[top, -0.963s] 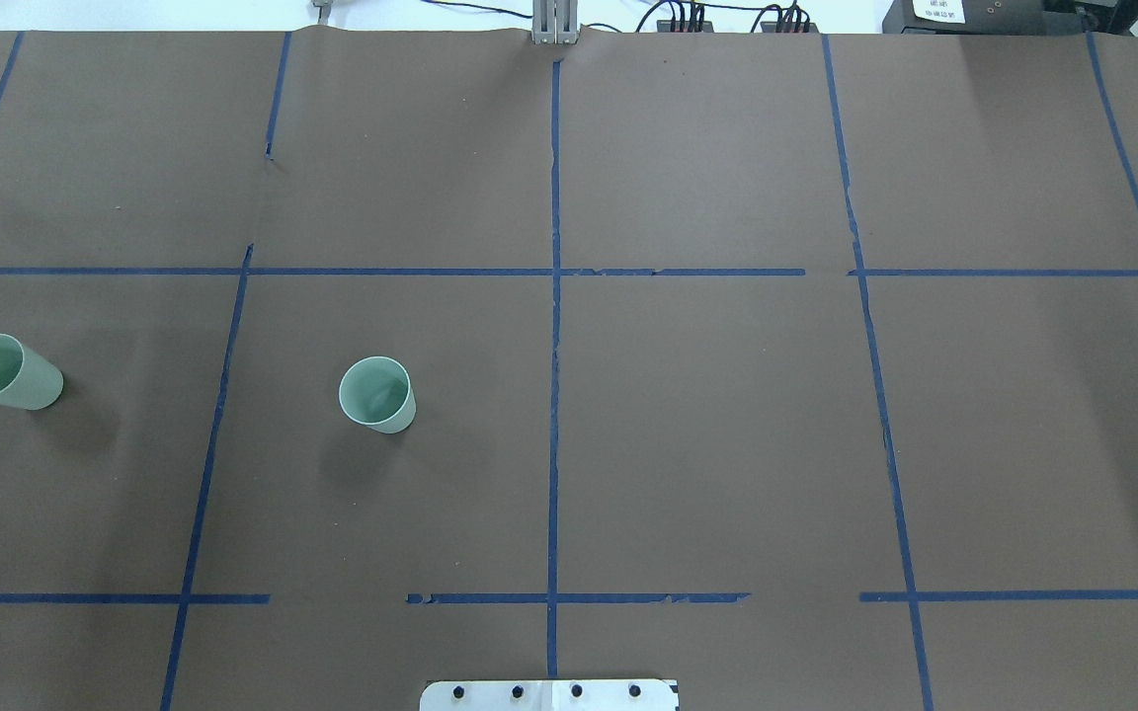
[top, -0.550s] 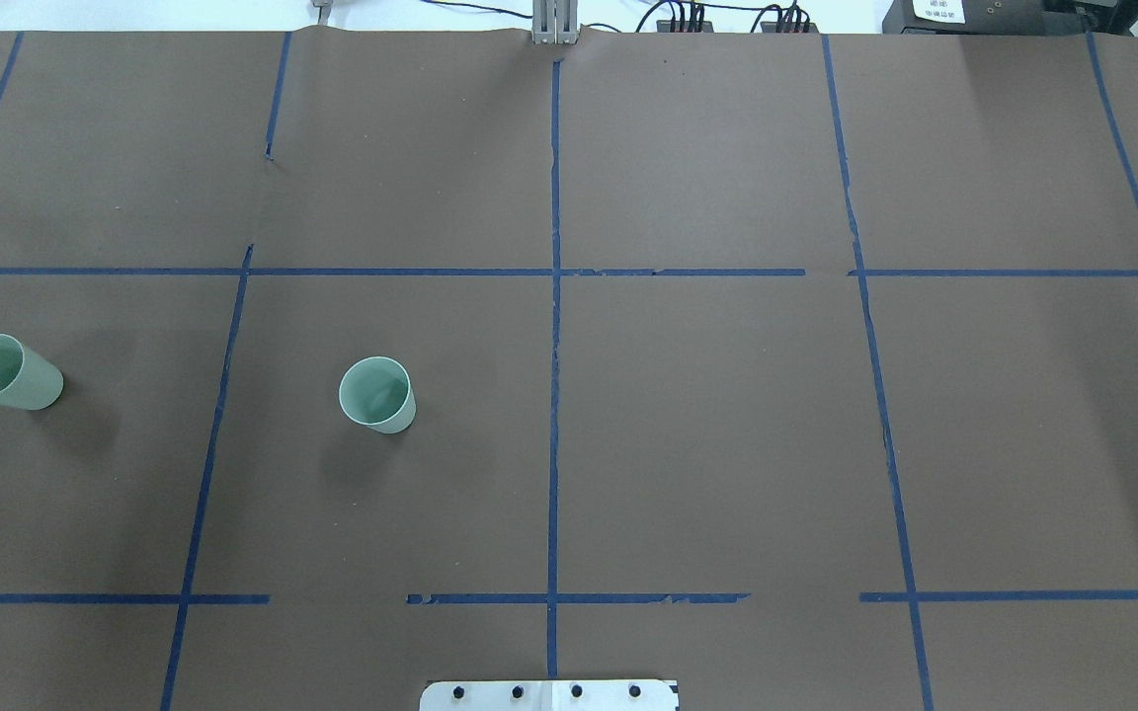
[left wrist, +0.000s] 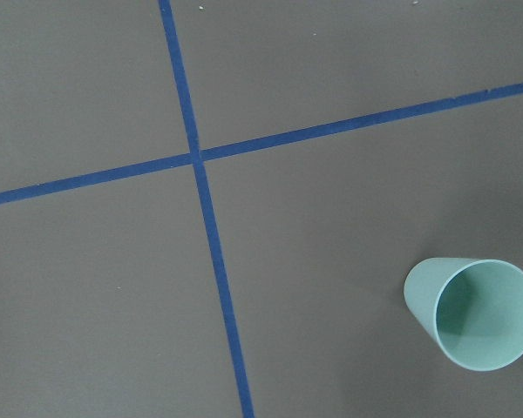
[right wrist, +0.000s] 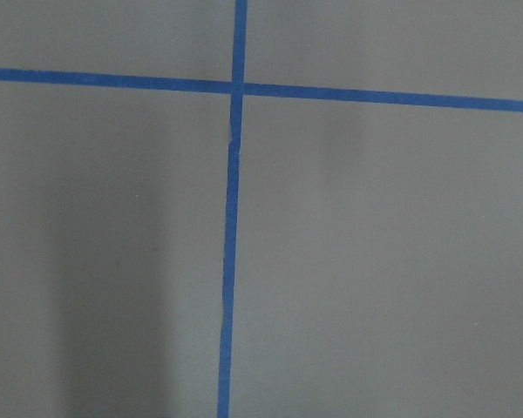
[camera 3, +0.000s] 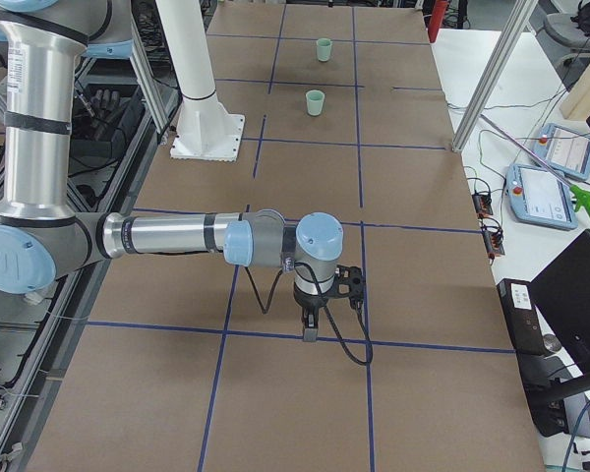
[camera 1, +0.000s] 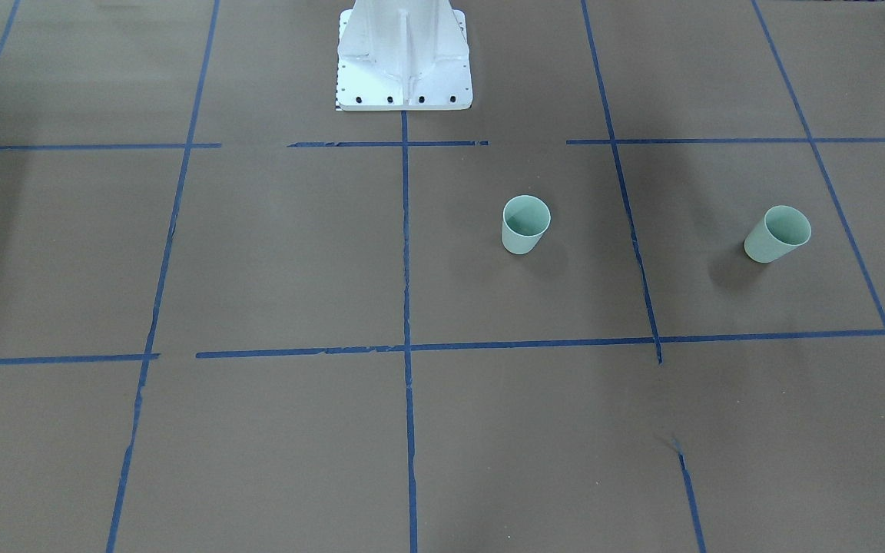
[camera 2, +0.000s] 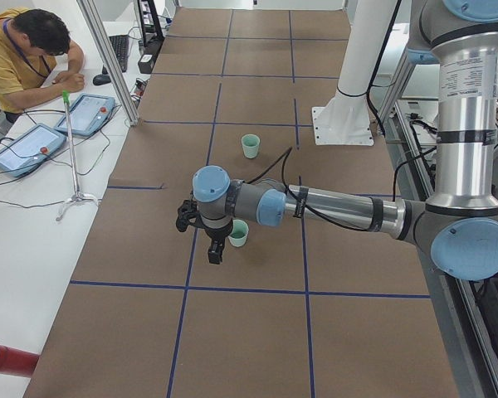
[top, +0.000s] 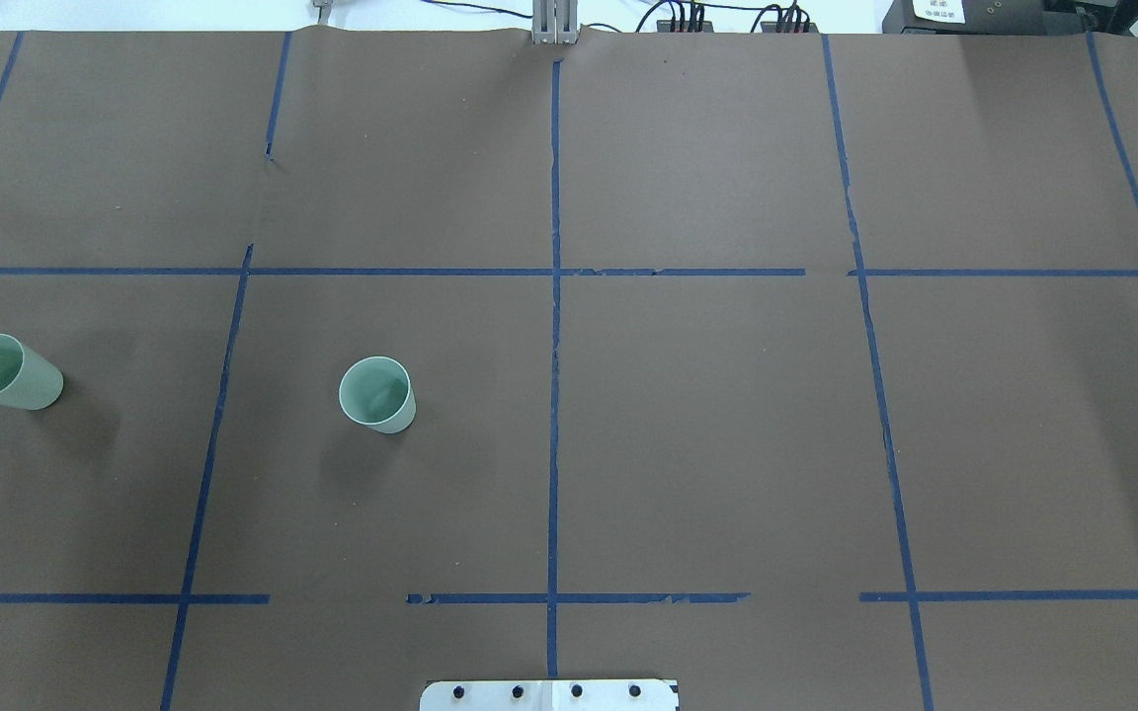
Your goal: Stack cups
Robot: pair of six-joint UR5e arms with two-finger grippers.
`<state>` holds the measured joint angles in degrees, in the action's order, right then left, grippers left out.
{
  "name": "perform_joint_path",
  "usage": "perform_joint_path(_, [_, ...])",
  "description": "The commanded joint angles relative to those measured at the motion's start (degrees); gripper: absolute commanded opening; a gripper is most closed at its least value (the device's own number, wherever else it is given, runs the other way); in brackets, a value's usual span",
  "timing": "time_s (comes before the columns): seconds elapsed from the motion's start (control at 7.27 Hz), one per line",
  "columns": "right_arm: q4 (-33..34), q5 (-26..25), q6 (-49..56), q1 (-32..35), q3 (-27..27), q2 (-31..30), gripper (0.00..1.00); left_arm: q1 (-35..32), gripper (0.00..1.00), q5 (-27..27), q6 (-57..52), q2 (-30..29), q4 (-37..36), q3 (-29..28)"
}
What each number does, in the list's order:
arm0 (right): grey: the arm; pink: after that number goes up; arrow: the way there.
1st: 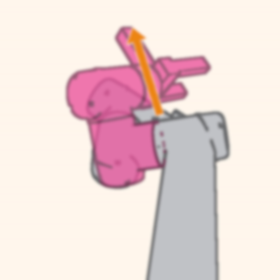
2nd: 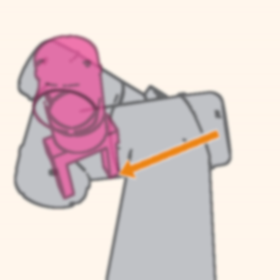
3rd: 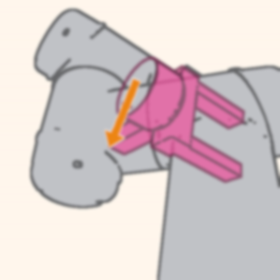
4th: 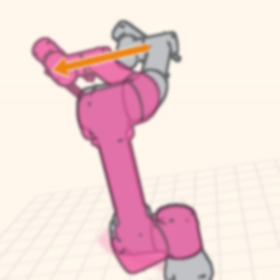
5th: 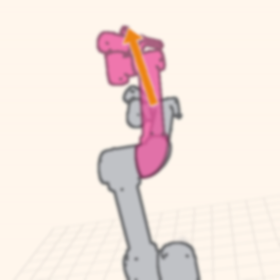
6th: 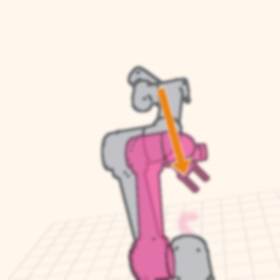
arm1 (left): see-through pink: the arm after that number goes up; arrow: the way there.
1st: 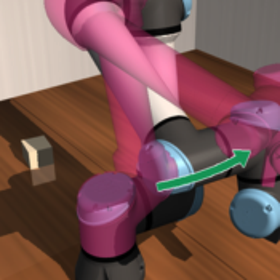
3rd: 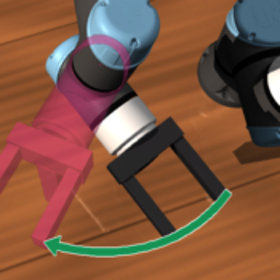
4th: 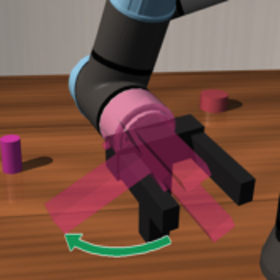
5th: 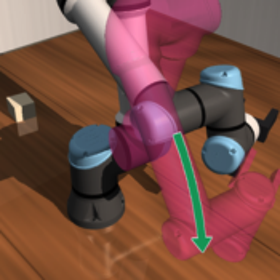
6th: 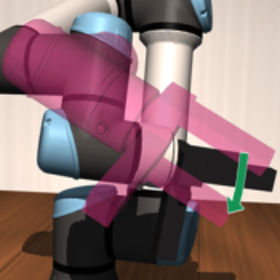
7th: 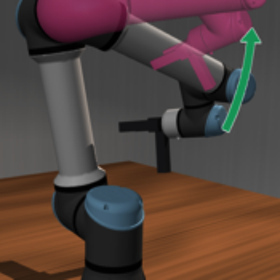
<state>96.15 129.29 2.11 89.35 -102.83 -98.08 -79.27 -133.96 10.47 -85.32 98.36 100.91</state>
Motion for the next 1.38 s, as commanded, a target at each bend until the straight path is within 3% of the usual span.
perform_joint_path(0.0, [0.0, 0.0, 0.0, 0.03, 0.0, 0.0, 1.0, 5.94, 1.0, 4.06, 13.73, 2.87, 13.57, -0.54])
perform_joint_path(0.41, [0.0, 0.0, 0.0, -0.06, 0.0, 0.0, 1.0, 13.67, 1.0, 4.32, 27.8, 3.05, 23.0, -2.12])
perform_joint_path(0.83, [0.0, 0.0, 0.0, 0.03, 0.0, 0.0, 1.0, 15.81, 1.0, 6.87, 29.69, 3.05, 29.0, -5.64])
perform_joint_path(0.96, [0.0, 0.0, 0.0, -0.06, 0.0, 0.0, 1.0, 16.33, 0.77, 6.87, 29.6, 3.05, 29.0, -5.72])
perform_joint_path(1.24, [0.0, 0.0, 0.0, 0.03, 0.0, 0.0, 1.0, 18.09, 0.18, 6.35, 30.13, 3.05, 28.65, -5.99])
